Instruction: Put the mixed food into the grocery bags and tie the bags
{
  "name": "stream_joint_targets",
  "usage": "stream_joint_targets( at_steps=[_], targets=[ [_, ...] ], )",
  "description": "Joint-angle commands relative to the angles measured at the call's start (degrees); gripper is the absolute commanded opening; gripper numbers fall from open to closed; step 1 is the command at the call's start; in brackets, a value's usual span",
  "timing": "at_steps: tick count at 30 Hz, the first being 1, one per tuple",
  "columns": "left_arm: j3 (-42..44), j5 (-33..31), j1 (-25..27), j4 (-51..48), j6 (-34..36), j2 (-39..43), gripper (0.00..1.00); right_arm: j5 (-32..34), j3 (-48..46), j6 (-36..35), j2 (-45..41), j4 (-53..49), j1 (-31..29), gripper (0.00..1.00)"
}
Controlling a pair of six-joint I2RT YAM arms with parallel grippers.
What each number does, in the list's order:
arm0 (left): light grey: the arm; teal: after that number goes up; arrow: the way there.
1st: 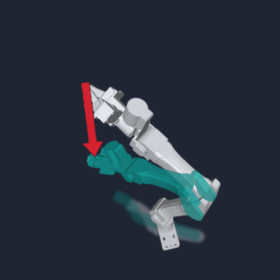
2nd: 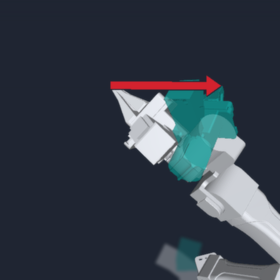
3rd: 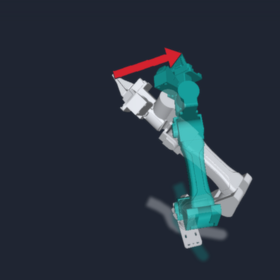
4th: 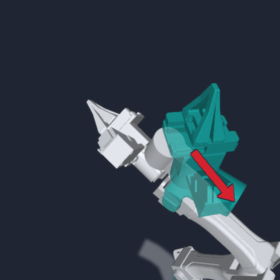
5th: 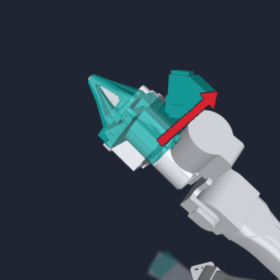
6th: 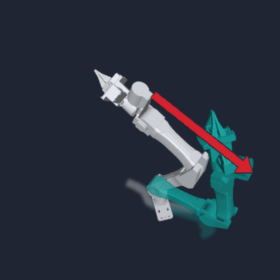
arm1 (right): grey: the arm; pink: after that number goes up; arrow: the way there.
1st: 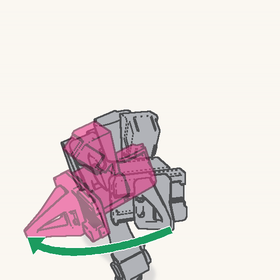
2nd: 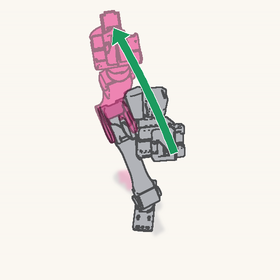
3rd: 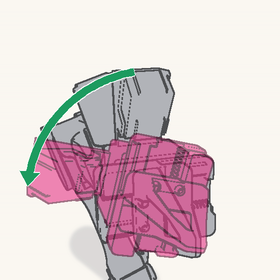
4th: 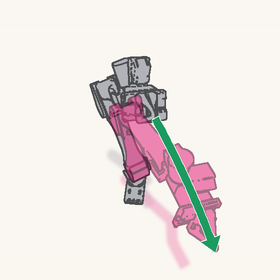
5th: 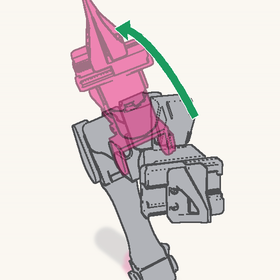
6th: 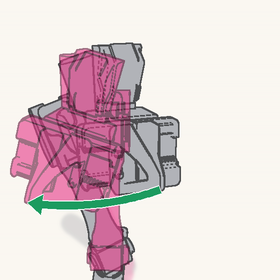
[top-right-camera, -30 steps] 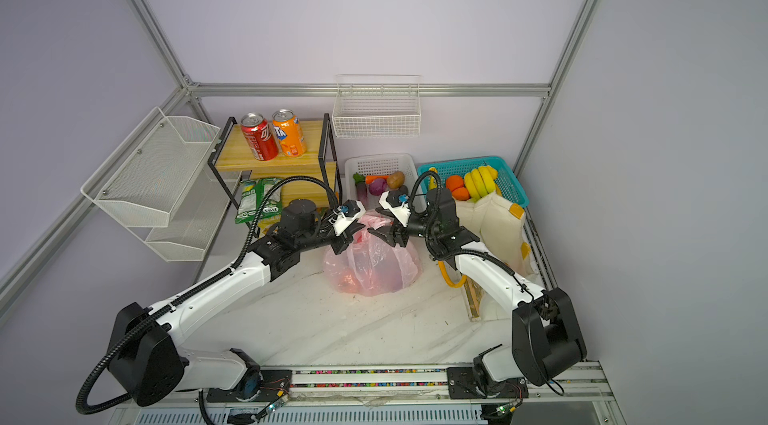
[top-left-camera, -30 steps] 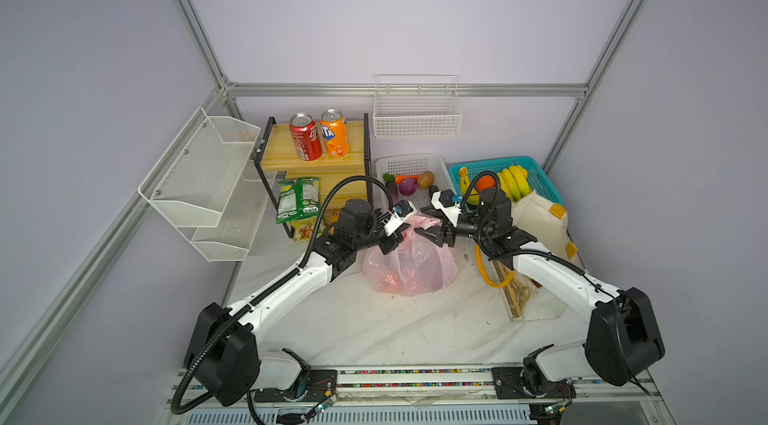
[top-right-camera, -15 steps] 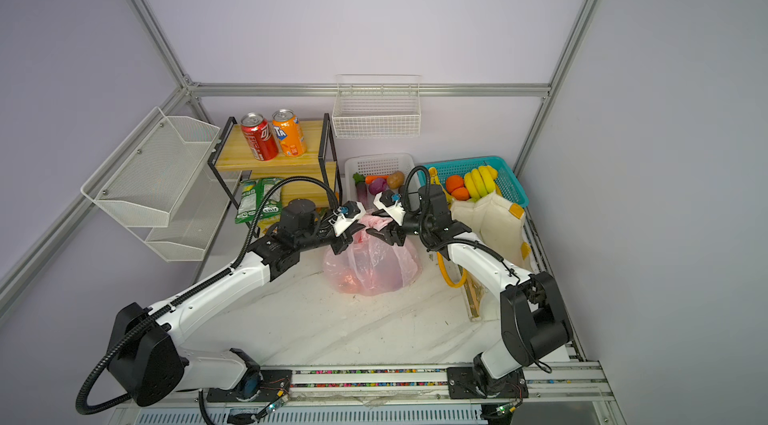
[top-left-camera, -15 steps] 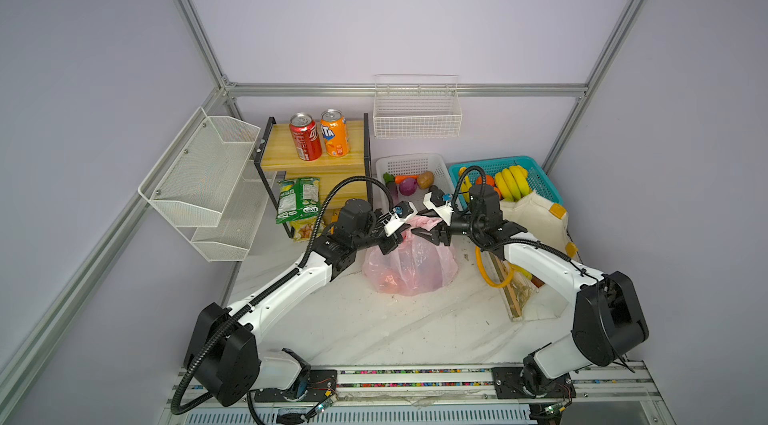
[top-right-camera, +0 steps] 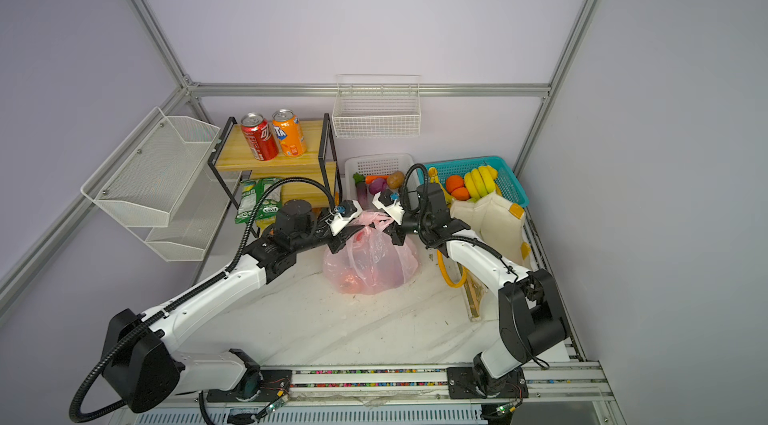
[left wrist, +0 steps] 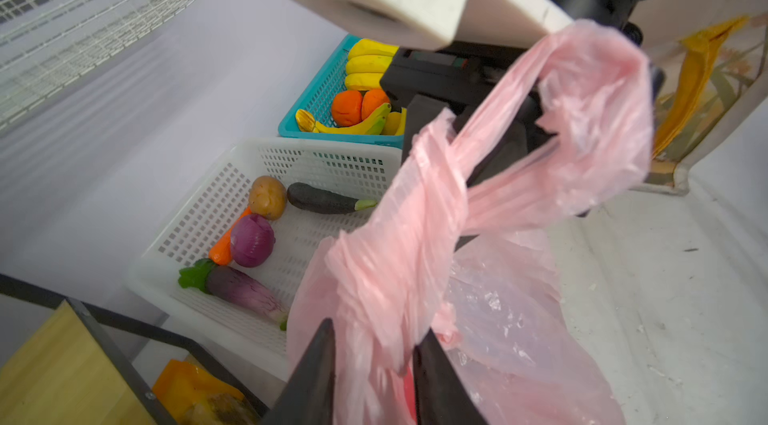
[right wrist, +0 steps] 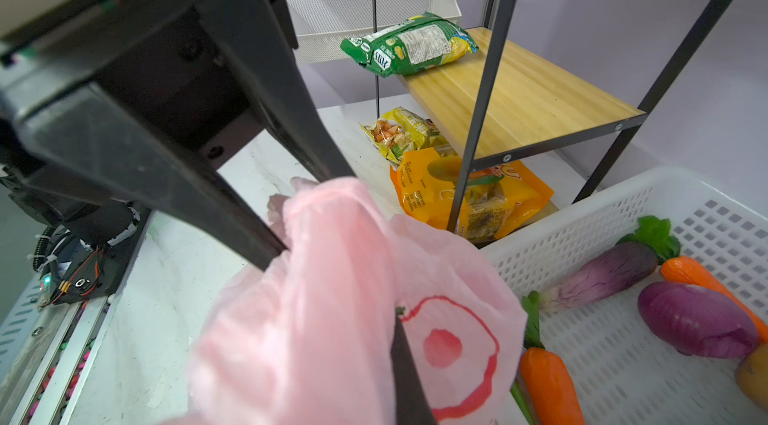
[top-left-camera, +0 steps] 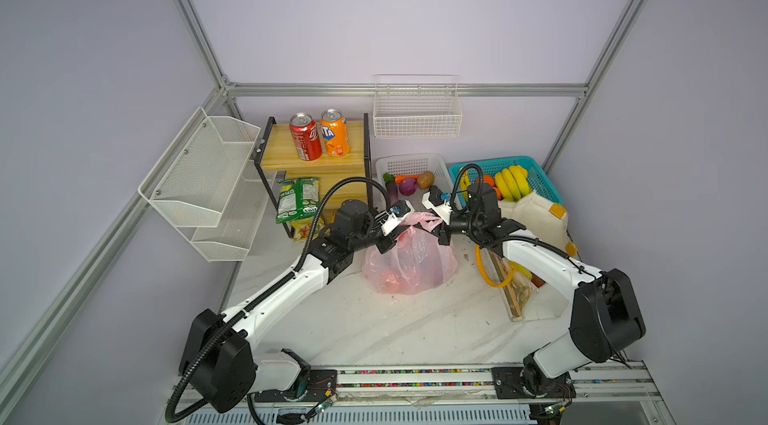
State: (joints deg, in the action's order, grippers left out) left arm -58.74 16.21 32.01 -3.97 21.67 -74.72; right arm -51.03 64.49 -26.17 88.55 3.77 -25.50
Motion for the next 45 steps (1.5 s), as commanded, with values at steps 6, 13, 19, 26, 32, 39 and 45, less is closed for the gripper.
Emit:
stream_joint_targets(
  at_steps=[6,13,19,26,32,39,45],
  targets=[
    [0.21,-3.06,-0.02,-2.38,1.34,-0.84,0.45,1.01,-0.24,-0.31,-3.25,-0.11,0.12,0.00],
    [-0.49,-5.64,0.05,1.09,-0.39,-3.49,0.40,0.36,-0.52,0.37,-3.89,0.01,0.13,0.00],
    [1.08,-8.02,0.06,3.85,-6.73,-1.18,0.16,8.04,-1.41,0.53,-5.70,0.36,0.17,0.00],
    [4.93,-5.73,0.07,7.83,-13.20,1.74,0.10,10.24,-1.89,1.91,-6.44,2.24,0.16,0.00],
    [6.59,-3.25,0.07,7.93,-15.50,3.11,0.08,12.80,-2.42,4.46,-6.55,4.09,0.10,0.00],
    [7.47,2.66,0.07,8.33,-17.76,3.05,0.08,13.64,-5.64,13.14,-6.47,14.14,-0.22,0.00],
    [8.04,5.72,1.03,11.44,-21.08,1.86,0.08,17.25,-7.29,17.17,-5.37,19.70,-2.64,0.00]
  ],
)
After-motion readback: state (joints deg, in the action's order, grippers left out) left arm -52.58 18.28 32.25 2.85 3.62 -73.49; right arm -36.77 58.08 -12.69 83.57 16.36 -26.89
